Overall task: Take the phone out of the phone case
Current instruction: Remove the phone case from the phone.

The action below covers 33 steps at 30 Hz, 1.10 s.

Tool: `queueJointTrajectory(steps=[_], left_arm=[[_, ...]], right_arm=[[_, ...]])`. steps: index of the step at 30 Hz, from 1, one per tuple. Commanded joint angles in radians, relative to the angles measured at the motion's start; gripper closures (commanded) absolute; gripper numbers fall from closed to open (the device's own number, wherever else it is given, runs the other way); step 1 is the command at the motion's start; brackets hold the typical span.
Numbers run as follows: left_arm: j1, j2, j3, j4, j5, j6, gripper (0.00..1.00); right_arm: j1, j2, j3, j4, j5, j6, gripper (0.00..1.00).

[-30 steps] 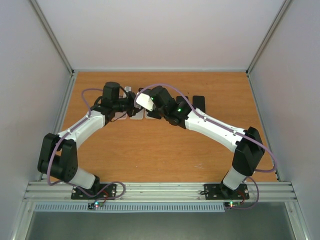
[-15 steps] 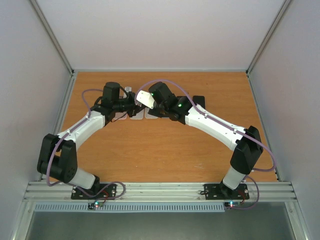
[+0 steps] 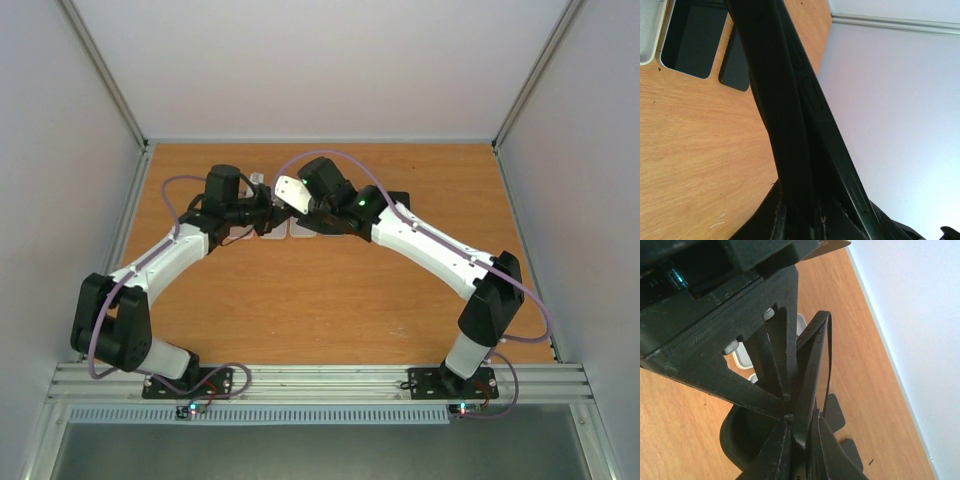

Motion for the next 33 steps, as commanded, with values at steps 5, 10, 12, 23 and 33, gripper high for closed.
queueJointTrajectory(steps=[5, 10, 12, 23, 33], left_arm=[[0.001, -0.003, -0.057, -0.142, -0.048, 0.217, 1.00], [0.000, -0.008, -0.063, -0.165, -0.054, 0.242, 1.00], [0.000, -0.012, -0.063, -0.180, -0.059, 0.258, 1.00], [0.010, -0.016, -0.030, -0.221, -0.073, 0.350, 1.00], [0.064, -0.088, 0.074, -0.369, -0.037, 0.773, 1.00]], right_arm=[[-0.093, -0.030, 0.110, 0.036, 0.092, 0.009, 0.99], [-0.119, -0.028, 0.129, 0.038, 0.093, -0.003, 0.99], [-0.129, -0.026, 0.142, 0.039, 0.092, -0.005, 0.99], [-0.175, -0.039, 0.165, 0.014, 0.086, -0.023, 0.99], [-0.204, -0.126, 0.105, -0.078, 0.035, 0.062, 0.99]])
